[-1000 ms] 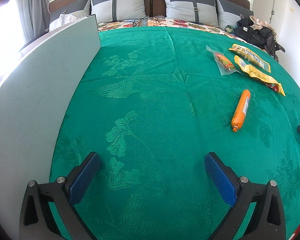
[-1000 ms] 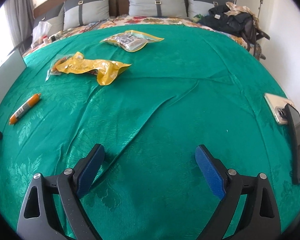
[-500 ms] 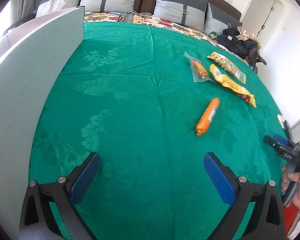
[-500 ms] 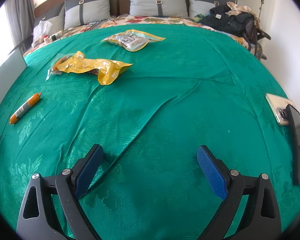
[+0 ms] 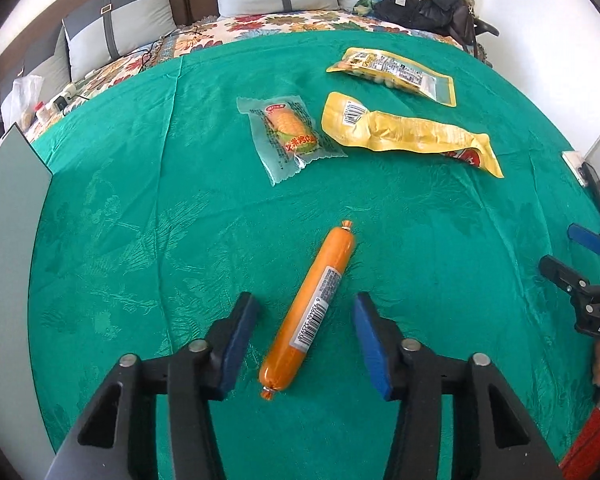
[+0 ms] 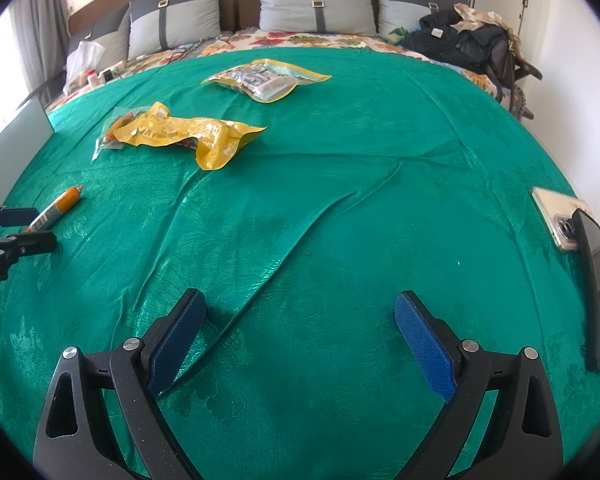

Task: Organize snacks
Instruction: 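Move the left tool back over the cloth and grasp the orange sausage, then set the orange sausage down on the cloth and open the left tool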

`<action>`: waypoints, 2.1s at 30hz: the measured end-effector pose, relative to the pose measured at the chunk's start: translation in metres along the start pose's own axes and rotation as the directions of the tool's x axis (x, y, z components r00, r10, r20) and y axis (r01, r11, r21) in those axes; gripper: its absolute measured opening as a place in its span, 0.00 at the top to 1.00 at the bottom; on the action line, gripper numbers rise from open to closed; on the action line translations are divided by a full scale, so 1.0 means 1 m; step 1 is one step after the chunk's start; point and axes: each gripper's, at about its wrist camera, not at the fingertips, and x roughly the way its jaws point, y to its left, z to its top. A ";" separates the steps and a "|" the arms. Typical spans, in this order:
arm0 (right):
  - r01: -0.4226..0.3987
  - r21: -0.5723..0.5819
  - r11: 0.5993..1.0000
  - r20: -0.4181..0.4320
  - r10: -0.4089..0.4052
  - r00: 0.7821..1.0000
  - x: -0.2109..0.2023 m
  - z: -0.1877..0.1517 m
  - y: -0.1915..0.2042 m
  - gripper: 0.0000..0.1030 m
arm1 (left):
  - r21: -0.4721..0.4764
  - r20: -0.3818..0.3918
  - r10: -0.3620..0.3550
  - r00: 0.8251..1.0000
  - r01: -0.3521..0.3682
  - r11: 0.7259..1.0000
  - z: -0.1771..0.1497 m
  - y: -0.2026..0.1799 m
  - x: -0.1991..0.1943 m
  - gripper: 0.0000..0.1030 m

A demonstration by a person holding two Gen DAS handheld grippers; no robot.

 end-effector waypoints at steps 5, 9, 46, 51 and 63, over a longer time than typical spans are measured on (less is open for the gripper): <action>0.000 0.000 1.000 0.000 0.000 1.000 0.000 0.000 0.000 0.05 | -0.156 0.024 -0.001 1.000 0.004 0.988 -0.017 0.021 -0.015 0.85; 0.000 0.000 1.000 0.000 0.000 1.000 0.000 0.000 0.001 0.05 | -0.247 0.042 0.030 0.999 -0.019 0.969 -0.045 0.043 -0.033 0.85; -0.001 0.001 1.000 -0.001 0.001 1.000 0.000 0.001 0.001 0.05 | -0.244 0.105 0.185 0.977 -0.155 0.957 -0.060 0.066 -0.007 0.00; -0.001 0.001 1.000 -0.001 0.001 1.000 0.001 0.001 0.002 0.05 | -0.244 0.105 0.186 0.977 -0.156 0.957 -0.060 0.066 -0.007 0.00; -0.001 0.002 1.000 -0.001 0.001 1.000 0.000 0.001 0.002 0.05 | -0.244 0.105 0.186 0.977 -0.156 0.957 -0.060 0.066 -0.007 0.00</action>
